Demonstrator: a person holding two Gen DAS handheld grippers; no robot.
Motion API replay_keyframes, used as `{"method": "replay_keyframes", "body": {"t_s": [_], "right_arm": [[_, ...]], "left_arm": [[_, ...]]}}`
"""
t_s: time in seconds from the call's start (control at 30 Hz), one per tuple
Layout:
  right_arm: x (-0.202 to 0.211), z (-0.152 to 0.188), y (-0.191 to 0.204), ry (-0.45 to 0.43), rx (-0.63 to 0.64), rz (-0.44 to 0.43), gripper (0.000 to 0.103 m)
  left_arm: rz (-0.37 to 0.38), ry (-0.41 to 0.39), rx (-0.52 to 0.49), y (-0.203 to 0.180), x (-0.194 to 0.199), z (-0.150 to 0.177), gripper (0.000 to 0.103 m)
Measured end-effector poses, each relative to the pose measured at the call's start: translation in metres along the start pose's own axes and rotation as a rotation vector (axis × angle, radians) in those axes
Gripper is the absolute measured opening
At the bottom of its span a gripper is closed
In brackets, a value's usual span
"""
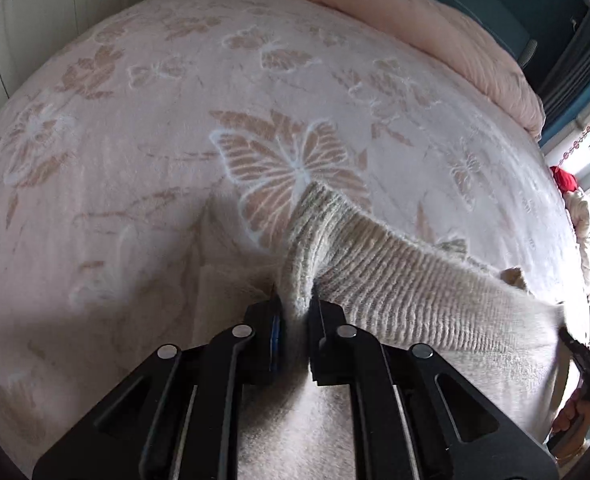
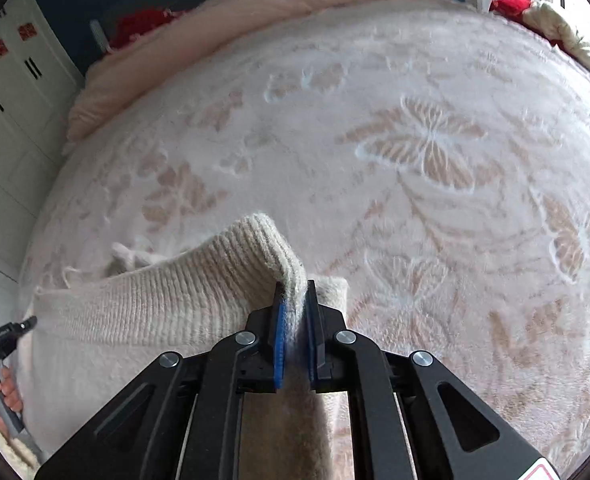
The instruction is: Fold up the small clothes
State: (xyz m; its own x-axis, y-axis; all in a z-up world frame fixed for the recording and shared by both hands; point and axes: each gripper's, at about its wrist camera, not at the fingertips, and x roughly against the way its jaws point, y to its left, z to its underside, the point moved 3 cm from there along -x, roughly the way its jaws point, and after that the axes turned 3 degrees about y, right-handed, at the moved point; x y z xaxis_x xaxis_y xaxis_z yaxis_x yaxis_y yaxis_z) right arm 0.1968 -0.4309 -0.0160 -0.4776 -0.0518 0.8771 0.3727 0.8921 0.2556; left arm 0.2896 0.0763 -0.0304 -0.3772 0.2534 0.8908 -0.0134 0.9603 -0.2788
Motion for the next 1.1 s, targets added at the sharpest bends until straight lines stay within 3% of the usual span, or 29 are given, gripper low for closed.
{"method": "replay_keyframes", "body": {"t_s": [0.13,0.23,0.3,0.37,0.43,0.5,0.63,0.77,0.9,0.97,1.03,1.1], "right_arm": [[0.027,0.001,0.005,-0.068,0.0,0.024,0.02],[0.075,0.008,0.025,-0.19,0.065,0.071,0.023],[0.091,0.017,0.056,-0.205,0.118,-0.017,0.022],[0.079,0.032,0.099,-0.124,0.176,-0.134,0.015],[0.054,0.053,0.148,-0.037,0.243,-0.225,0.009],[0.024,0.072,0.198,0.024,0.317,-0.27,0.007],[-0.023,0.077,0.241,0.089,0.307,-0.29,0.007],[-0.047,0.047,0.2,0.085,0.172,-0.226,0.004],[-0.041,0.017,0.111,0.05,0.015,-0.167,0.0],[-0.027,0.014,0.066,0.019,-0.047,-0.134,0.0],[-0.015,0.014,0.042,0.004,-0.067,-0.173,0.0],[0.005,0.012,0.033,-0.041,-0.031,-0.059,0.004]], "left_arm": [[0.019,-0.036,-0.042,-0.007,0.014,-0.001,0.018],[-0.046,-0.162,-0.067,-0.013,0.06,0.003,0.025],[-0.037,-0.231,-0.086,-0.026,0.085,0.006,0.032],[0.042,-0.263,-0.099,-0.051,0.102,0.015,0.04],[0.122,-0.19,-0.124,-0.082,0.089,0.026,0.04],[0.141,-0.114,-0.164,-0.109,0.057,0.039,0.04],[0.021,-0.008,-0.184,-0.113,-0.001,0.053,0.039],[0.042,-0.028,-0.1,-0.076,-0.014,0.042,0.034],[0.063,-0.033,-0.15,-0.057,-0.018,0.035,0.015],[0.141,-0.036,-0.156,-0.045,-0.013,0.035,0.013],[0.196,-0.056,-0.092,-0.031,-0.002,0.032,0.013],[0.189,-0.121,-0.019,-0.021,0.019,0.027,0.017]]}}
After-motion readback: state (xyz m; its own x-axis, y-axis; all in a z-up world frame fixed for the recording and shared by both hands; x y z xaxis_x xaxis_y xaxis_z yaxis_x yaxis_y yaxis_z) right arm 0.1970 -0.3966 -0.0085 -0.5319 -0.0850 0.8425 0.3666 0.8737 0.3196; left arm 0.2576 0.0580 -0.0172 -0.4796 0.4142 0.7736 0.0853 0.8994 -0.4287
